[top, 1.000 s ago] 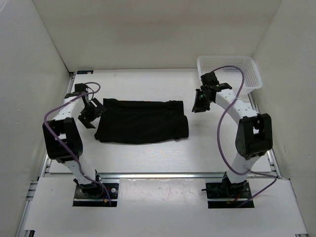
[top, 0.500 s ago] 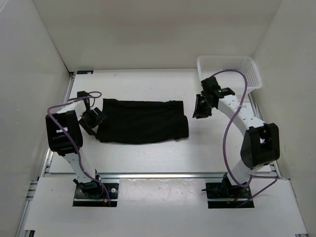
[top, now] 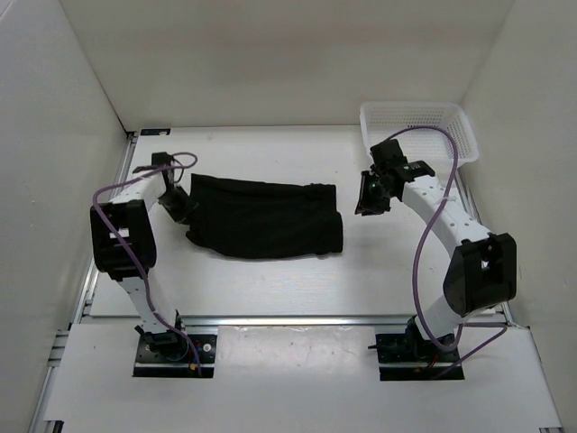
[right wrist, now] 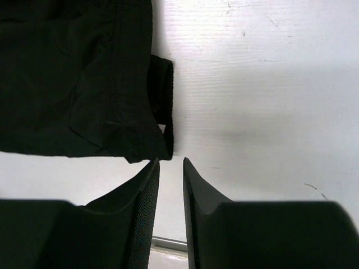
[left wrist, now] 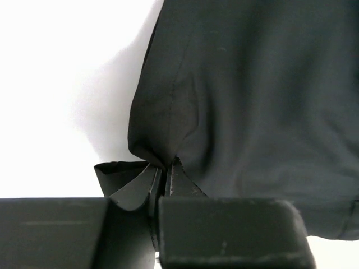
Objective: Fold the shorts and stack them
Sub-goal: Fold the shorts
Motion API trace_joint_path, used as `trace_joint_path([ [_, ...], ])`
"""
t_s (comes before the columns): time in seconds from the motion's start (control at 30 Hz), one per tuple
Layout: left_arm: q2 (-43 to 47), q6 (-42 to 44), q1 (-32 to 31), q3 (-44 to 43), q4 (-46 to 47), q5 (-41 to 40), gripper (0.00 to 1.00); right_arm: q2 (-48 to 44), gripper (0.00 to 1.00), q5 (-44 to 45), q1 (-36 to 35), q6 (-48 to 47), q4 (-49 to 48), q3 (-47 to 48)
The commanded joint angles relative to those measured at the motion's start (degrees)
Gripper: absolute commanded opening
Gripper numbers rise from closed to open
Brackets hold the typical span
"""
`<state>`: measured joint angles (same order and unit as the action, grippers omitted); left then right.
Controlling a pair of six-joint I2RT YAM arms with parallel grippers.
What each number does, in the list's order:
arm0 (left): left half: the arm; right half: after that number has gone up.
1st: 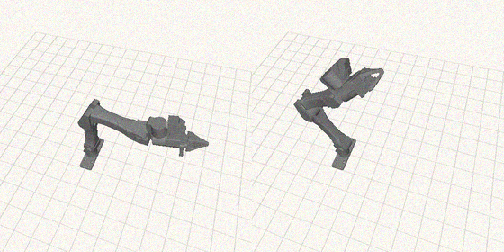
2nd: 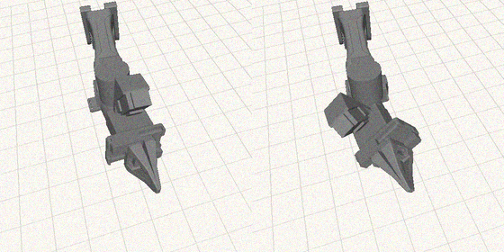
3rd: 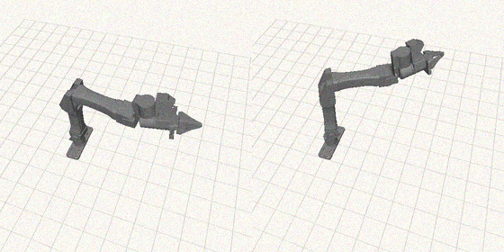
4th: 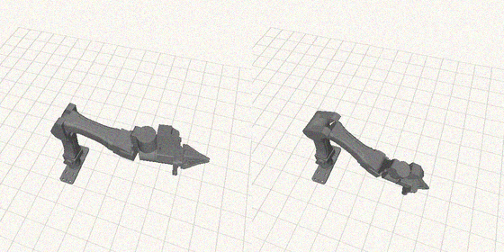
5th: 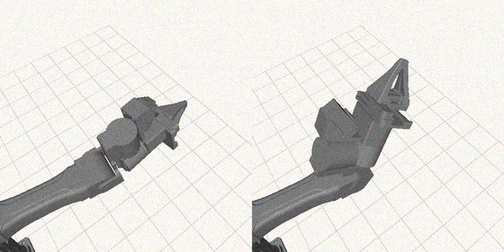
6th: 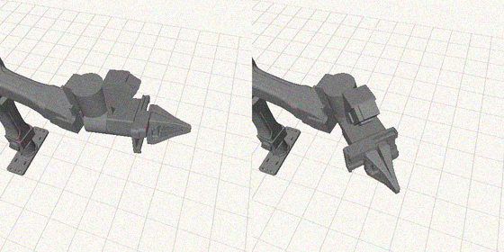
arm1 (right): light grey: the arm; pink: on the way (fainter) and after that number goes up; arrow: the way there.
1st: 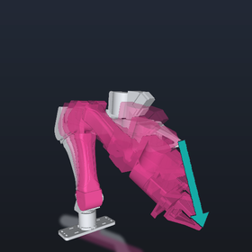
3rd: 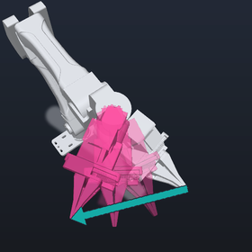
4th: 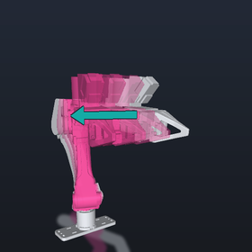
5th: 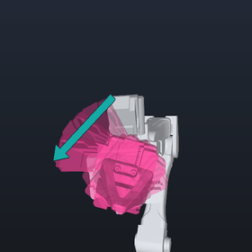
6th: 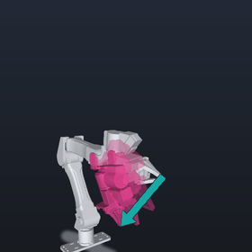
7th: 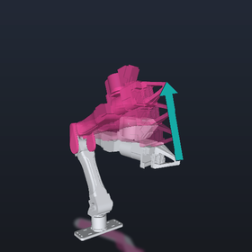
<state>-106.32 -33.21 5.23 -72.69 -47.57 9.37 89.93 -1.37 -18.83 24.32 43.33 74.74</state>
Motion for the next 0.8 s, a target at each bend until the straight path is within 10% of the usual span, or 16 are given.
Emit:
trace_joint_path([
  [0.0,3.3,3.5,-3.0,-10.9,-3.5,-6.2,0.10,-3.3,0.28,1.5,-0.2,-1.9,1.1,-0.6],
  [0.27,-1.9,8.6,-14.3,-34.9,-15.0,-10.9,0.10,-4.3,0.28,1.5,0.9,-2.4,1.6,-1.6],
  [0.53,-18.4,11.0,-40.2,-63.8,-25.4,-9.2,0.10,-6.0,0.28,1.5,2.5,-3.0,1.6,-3.2],
  [0.7,-20.8,8.7,-52.2,-58.0,-24.8,-6.6,0.10,-7.8,0.28,1.5,4.9,-3.5,1.6,-5.7],
  [0.73,-21.4,7.9,-55.0,-56.3,-24.8,-6.6,0.13,-7.8,0.28,1.5,4.9,-3.5,1.6,-5.7],
  [0.77,-22.1,6.9,-55.9,-53.7,-25.3,-6.6,0.40,-8.4,0.36,1.5,5.5,-3.5,1.6,-6.4],
])
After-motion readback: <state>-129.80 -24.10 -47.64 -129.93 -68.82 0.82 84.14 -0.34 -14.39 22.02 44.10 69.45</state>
